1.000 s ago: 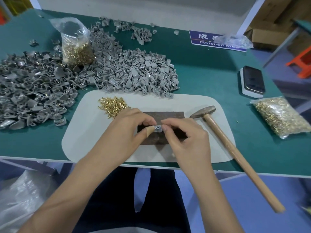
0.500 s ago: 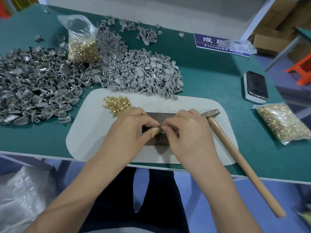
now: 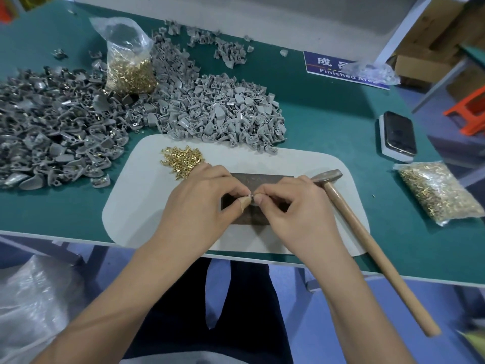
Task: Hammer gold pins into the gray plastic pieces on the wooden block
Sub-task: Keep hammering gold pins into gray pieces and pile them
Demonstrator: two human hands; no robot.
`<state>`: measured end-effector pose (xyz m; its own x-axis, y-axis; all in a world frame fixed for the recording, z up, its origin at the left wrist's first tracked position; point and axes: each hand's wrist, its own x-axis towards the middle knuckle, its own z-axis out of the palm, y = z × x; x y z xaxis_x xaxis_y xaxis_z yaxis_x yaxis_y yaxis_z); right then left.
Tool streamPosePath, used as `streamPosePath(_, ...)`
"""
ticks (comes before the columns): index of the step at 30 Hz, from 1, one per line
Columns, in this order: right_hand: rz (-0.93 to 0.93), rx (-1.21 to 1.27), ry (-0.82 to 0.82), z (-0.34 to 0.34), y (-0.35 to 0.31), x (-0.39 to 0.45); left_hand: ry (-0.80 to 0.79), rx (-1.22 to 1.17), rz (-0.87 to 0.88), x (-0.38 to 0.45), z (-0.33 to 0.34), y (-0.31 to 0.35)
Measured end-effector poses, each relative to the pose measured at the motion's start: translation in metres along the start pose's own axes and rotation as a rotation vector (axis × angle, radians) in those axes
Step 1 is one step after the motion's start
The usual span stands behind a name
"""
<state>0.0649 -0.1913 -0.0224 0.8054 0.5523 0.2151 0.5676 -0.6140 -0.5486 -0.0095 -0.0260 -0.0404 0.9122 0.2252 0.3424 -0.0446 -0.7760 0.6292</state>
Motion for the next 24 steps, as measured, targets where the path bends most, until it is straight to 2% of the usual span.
streamPosePath(8,-0.002,-0.159,-0.092,-0.008,-0.007,0.009,-0.021,0.053,0.018,0.002,-0.001,-0.003)
streamPosePath(13,0.017,-0.123,-0.099,-0.013,-0.008,0.008,-0.019,0.081,0.041,0.002,0.0,-0.002)
streamPosePath(19,-0.09,-0.416,-0.121,-0.013,-0.022,0.016,-0.005,0.129,0.073,0.003,0.0,-0.003)
streamPosePath(24,-0.04,-0.302,-0.103,-0.015,-0.015,0.011,0.007,0.131,0.066,0.002,0.001,-0.002)
